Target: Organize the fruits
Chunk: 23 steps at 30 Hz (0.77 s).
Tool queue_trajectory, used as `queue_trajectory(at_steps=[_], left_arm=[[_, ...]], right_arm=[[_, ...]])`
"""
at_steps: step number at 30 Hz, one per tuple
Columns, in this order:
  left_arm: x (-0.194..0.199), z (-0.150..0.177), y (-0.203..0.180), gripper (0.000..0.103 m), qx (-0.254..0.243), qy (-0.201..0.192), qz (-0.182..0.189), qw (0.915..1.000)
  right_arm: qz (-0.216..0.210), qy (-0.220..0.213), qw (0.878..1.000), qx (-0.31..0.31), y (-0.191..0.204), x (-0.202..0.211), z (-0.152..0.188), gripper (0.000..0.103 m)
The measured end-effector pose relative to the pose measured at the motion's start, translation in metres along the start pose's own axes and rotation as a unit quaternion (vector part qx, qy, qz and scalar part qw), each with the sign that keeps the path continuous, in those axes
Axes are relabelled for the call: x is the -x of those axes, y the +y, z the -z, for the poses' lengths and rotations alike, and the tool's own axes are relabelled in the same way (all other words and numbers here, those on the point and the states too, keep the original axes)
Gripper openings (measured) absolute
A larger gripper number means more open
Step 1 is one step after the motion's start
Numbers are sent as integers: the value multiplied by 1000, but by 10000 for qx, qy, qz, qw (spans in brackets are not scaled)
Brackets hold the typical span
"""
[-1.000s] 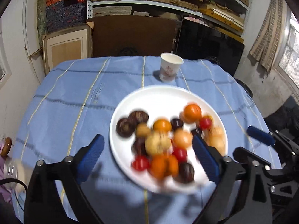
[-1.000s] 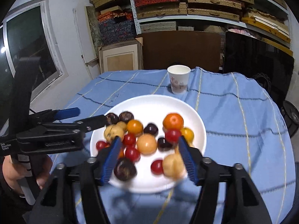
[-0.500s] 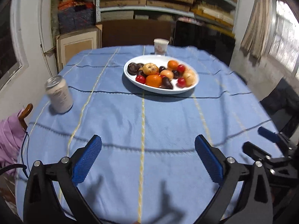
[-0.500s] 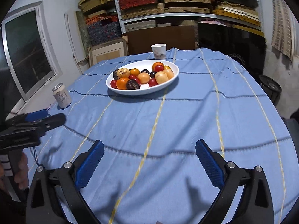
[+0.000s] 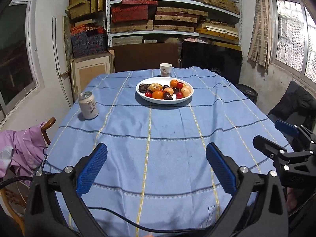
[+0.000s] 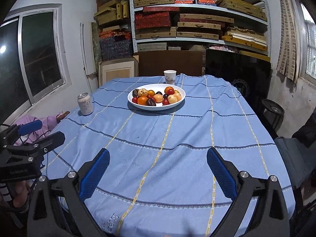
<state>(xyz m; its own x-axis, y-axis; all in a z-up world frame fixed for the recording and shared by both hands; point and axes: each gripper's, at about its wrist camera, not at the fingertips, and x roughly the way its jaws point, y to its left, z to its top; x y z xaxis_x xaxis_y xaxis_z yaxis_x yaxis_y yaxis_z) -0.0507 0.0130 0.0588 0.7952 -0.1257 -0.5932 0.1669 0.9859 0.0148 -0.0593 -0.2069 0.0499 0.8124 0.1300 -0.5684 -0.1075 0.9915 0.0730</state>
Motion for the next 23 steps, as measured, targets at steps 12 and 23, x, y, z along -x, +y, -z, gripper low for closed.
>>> queue_trajectory(at_steps=[12,23], left_arm=[[9,6,1,98,-44,-170,-144,9997],[2,4,10,98,104,-67,-191,9997]], right_arm=[[17,-12,10000,-32,4,9,8,99],[13,-12,10000,-4,5,9,7,99]])
